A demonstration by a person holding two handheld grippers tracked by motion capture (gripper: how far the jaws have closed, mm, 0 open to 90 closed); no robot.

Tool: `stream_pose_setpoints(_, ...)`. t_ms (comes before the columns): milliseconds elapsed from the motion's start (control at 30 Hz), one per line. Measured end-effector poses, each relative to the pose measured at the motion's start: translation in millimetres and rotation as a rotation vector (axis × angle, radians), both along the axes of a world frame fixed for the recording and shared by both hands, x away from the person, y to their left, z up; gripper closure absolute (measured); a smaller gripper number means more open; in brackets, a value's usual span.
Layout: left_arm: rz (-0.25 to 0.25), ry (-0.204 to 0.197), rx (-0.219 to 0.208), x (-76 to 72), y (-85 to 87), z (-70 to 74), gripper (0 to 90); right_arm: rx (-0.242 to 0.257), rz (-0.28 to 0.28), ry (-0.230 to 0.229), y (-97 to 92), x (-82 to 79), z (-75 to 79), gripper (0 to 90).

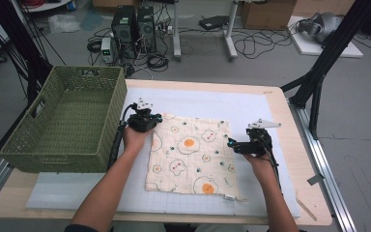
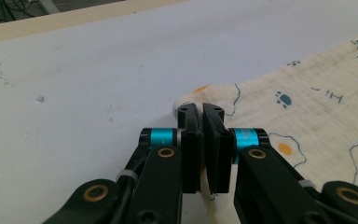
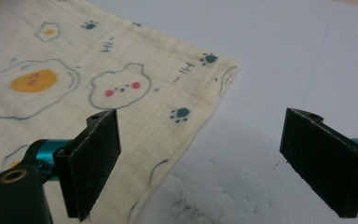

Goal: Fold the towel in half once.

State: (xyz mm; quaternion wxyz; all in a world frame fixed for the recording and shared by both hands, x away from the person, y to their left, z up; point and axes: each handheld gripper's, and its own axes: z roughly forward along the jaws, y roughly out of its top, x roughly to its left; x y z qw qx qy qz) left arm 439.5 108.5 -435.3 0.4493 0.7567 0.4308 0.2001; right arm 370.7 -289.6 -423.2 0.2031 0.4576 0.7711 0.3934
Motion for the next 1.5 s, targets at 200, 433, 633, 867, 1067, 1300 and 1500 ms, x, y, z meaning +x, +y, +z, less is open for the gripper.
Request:
stream_pose_setpoints(200, 0.008, 0.0, -0.008, -1.8, 0.7, -2.2, 85.4, -0.025, 0.01, 0.069, 5.2, 32.1, -8.7, 17.6)
stream_pose_setpoints(433, 0.003, -0.001, -0.024, -2.5, 1.3, -2.1, 85.4, -0.056, -0.013, 0.091, 20.9, 58.7, -16.2, 34.1)
stream_pose_setpoints(633, 0.004, 0.004, -0.024, -2.7, 2.5, -2.3, 85.4, -0.049, -0.026, 0.077, 26.2, 65.8, -24.3, 51.3)
stream_pose_setpoints(867, 0.018, 0.008, -0.029, -4.9, 3.4, -3.6, 85.5, -0.105, 0.057, 0.072, 34.6, 62.8, -19.8, 86.4)
stream_pose_setpoints(1067, 0.076, -0.08, -0.078, -3.9, 2.3, 17.5, 86.1, -0.115, 0.025, 0.005, 33.3, 62.8, -6.2, 86.6)
stream_pose_setpoints(1300, 0.039, -0.099, -0.108, -6.6, 5.6, 33.0, 86.1, -0.053, 0.014, -0.065, 24.9, 58.9, 12.8, 86.6)
stream_pose_setpoints(1500, -0.041, -0.098, -0.086, -17.9, 2.5, 41.5, 86.0, -0.039, 0.05, -0.073, 27.5, 47.1, 24.1, 86.6)
